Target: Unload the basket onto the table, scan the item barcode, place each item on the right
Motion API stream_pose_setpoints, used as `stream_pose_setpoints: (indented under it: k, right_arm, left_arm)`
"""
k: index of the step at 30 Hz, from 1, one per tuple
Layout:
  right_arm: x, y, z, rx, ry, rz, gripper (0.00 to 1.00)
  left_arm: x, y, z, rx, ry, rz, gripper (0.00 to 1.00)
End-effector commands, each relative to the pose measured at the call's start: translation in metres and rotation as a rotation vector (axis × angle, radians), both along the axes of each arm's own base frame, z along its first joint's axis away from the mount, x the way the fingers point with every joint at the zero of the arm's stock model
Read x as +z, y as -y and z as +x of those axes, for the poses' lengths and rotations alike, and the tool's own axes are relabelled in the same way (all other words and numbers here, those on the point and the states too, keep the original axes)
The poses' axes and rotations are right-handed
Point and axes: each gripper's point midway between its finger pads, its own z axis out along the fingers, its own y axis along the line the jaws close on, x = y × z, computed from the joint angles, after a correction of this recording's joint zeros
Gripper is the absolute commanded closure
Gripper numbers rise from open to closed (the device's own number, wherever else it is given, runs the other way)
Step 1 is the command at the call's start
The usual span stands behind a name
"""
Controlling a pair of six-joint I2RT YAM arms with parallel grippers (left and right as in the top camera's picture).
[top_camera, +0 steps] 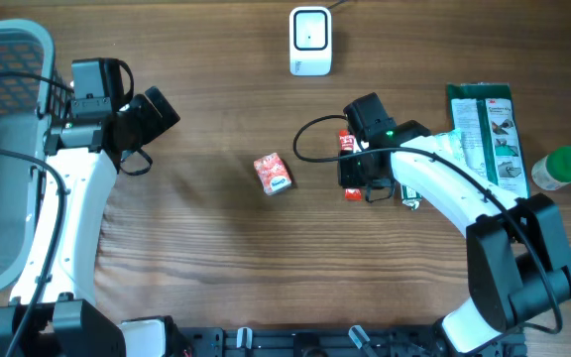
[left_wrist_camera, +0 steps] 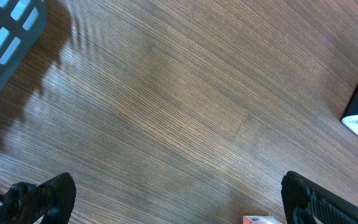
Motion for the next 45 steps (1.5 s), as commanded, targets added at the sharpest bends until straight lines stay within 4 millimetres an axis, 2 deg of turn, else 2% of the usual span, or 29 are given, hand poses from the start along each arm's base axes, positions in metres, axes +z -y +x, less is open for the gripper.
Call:
stream_pose_setpoints:
  k: [1, 6, 10, 13, 21, 26, 35, 45]
  right_arm:
    - [-0.007, 0.003, -0.003, 0.010, 0.000, -0.043, 0.69]
    - [-0.007, -0.002, -0.003, 0.032, 0.024, -0.077, 0.69]
    - [-0.006, 0.009, 0.001, -0.011, 0.061, -0.160, 0.70]
    - [-0.006, 0.008, 0.002, -0.013, 0.064, -0.157, 0.75]
    - [-0.009, 0.006, -0.002, -0.006, 0.047, -0.142, 0.72]
    - [-0.021, 0.006, -0.003, -0.006, 0.050, -0.140, 0.72]
    - [-0.057, 0.013, -0.015, -0.001, -0.009, -0.171, 0.72]
    - [-0.061, 0.014, -0.017, 0.002, -0.021, -0.178, 0.72]
  left_arm:
    - [0.006, -0.003, 0.001, 0.009, 0.016, 0.010, 0.00]
    - [0.006, -0.003, 0.001, 0.008, 0.016, 0.011, 0.00]
    - [0.006, -0.003, 0.001, 0.008, 0.016, 0.011, 0.00]
    - [0.006, -0.003, 0.001, 0.008, 0.016, 0.011, 0.00]
    - [0.006, -0.003, 0.001, 0.009, 0.016, 0.010, 0.00]
    - [0.006, -0.003, 0.001, 0.008, 0.016, 0.011, 0.00]
    - [0.006, -0.003, 0.001, 0.009, 0.016, 0.010, 0.00]
    - [0.006, -0.003, 0.001, 0.008, 0.016, 0.011, 0.00]
